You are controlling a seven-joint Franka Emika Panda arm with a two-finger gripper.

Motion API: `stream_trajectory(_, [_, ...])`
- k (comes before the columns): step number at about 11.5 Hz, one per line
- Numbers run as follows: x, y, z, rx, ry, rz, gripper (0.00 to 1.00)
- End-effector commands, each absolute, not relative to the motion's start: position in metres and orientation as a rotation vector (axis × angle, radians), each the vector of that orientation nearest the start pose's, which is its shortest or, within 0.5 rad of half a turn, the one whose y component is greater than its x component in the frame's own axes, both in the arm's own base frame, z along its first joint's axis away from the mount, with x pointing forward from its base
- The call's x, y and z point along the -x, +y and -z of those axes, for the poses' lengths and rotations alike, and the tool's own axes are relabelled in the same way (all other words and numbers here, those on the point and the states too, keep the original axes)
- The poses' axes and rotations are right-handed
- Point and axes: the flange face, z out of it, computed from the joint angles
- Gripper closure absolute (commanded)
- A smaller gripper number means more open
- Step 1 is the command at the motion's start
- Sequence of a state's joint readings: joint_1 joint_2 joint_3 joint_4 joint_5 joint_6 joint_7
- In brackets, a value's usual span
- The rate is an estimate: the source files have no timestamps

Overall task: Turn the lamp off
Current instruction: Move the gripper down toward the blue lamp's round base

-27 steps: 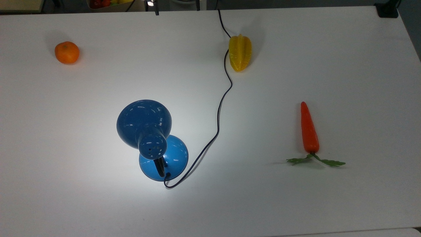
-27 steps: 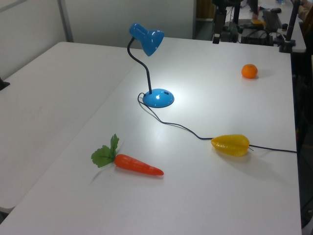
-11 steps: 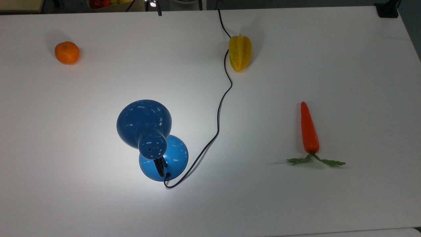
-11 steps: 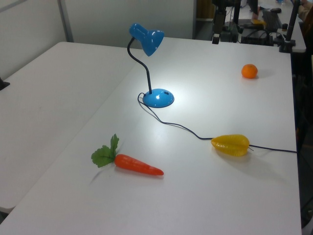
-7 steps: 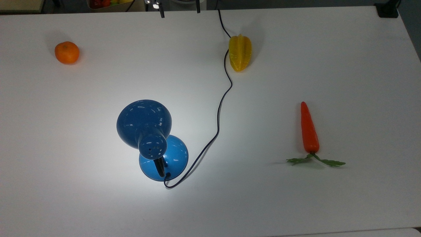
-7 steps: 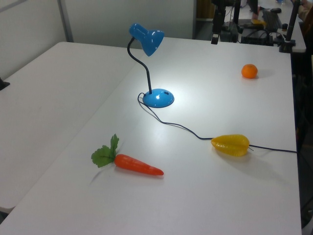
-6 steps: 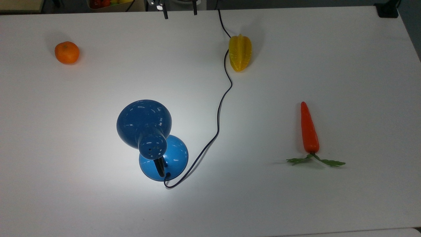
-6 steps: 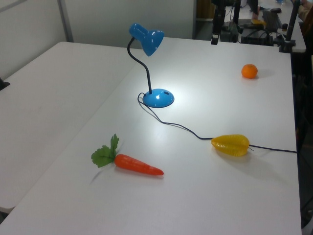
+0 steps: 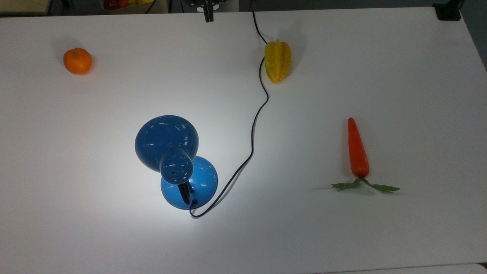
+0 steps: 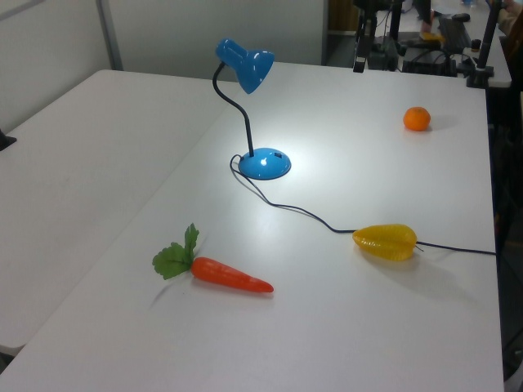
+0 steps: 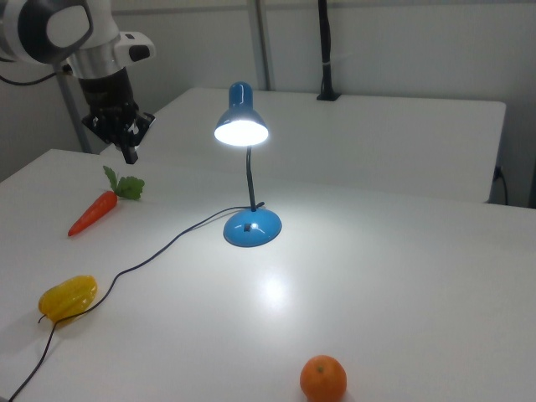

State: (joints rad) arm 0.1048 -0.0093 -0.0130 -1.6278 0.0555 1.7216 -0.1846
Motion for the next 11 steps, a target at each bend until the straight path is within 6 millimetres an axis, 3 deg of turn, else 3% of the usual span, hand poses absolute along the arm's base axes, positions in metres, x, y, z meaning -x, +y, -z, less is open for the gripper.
stream_trajectory(1, [-0.565, 0.054, -0.611, 3.029, -0.487, 0.183, 1.00])
stream_trajectory(5, [-0.565, 0.054, -0.587, 3.032, -0.488, 0.106, 1.00])
stream_trajectory(8, [-0.574, 0.047, -0.541, 3.074, -0.540, 0.032, 1.00])
stream_trajectory(11, [-0.580, 0.037, -0.501, 3.121, -0.541, 0.081, 1.00])
